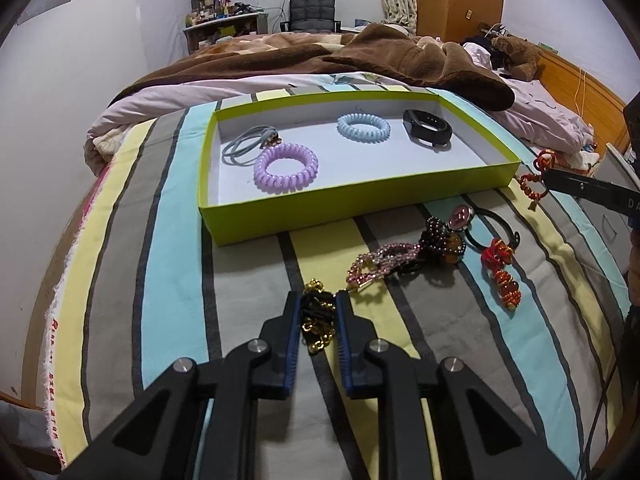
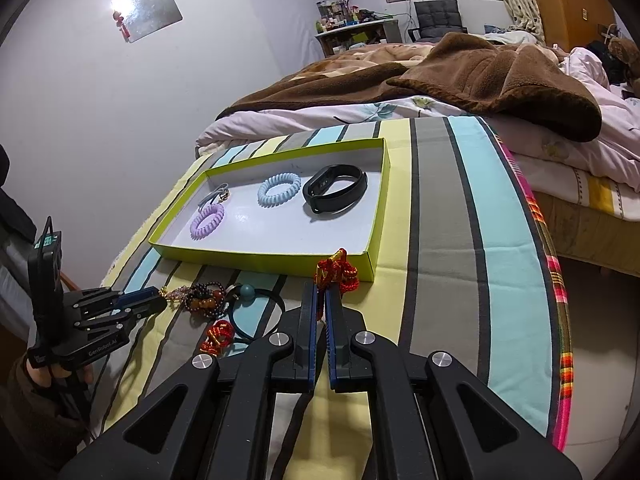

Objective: Organize jewelry
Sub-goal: 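Close the left tool on the gold hair clip and lift it while the right tool holds the red ornament, then carry the gold clip and red ornament into the green box and open both tools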

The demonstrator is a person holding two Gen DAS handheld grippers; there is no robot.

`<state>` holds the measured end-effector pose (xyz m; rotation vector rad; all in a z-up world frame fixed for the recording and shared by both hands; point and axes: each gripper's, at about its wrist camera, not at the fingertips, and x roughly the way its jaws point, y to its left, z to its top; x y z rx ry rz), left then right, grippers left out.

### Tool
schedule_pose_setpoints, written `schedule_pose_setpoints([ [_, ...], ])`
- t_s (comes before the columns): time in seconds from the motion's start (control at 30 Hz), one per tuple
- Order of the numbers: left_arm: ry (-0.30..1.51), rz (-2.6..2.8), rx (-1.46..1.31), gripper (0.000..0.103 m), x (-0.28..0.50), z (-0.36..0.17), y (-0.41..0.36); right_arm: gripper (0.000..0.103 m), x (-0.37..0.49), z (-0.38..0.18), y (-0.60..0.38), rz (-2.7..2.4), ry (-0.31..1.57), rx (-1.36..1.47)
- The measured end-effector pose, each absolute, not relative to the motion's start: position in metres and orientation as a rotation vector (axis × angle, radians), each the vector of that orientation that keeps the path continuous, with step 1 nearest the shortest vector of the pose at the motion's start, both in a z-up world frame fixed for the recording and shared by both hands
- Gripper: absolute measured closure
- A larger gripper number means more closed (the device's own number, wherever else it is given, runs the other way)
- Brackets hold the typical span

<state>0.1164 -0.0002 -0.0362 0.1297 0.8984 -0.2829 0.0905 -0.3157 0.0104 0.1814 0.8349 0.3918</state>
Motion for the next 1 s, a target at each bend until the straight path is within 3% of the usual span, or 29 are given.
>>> schedule_pose_setpoints([
  [0.63,0.828,-0.331,0.076,0.086,0.126,0.004,0.004,0.099,0.095,0.032,-0.306,0.415,0.793,0.189],
  [1.0,0.820,-0.345,0.074,0.085,0.176,0.014,-0.008,0.099,0.125,0.033,-0.290,0.421,0.811,0.164],
])
